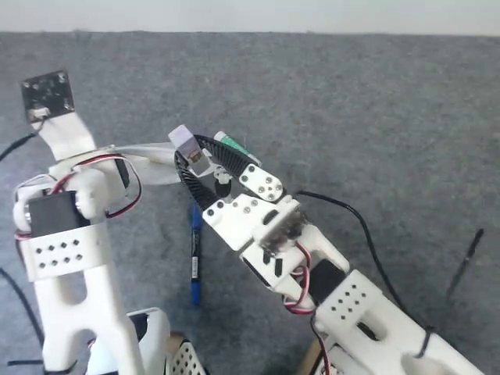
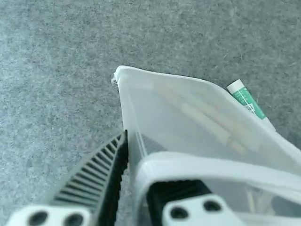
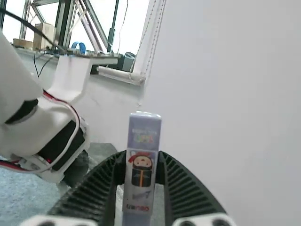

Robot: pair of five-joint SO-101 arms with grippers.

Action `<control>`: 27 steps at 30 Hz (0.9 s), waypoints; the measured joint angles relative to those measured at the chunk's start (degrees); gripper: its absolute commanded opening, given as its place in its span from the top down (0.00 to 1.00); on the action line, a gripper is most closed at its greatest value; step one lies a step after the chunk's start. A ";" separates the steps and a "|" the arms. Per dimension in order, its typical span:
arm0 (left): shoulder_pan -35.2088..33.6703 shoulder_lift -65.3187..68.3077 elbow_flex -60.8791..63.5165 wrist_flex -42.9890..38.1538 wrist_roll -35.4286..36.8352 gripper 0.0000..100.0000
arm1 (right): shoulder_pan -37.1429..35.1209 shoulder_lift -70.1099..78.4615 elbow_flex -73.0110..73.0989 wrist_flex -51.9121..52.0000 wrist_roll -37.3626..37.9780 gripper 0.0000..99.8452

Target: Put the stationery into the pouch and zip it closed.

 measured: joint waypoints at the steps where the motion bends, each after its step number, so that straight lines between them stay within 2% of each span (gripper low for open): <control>1: 0.00 0.00 0.00 0.00 0.00 0.99 | -0.53 1.85 -0.44 -0.88 1.32 0.99; 6: 0.00 0.00 0.00 0.00 0.00 0.99 | -2.81 10.90 -1.93 -5.36 5.89 0.99; 18: 0.00 0.00 0.00 0.00 0.00 0.99 | -3.87 19.43 -4.22 -8.53 6.42 0.99; 24: 0.09 0.00 0.00 0.00 0.00 0.99 | -3.87 19.43 -4.22 -8.53 6.42 0.86; 27: 0.18 0.00 0.00 0.00 0.00 0.99 | -3.87 19.43 -4.22 -8.53 6.42 0.86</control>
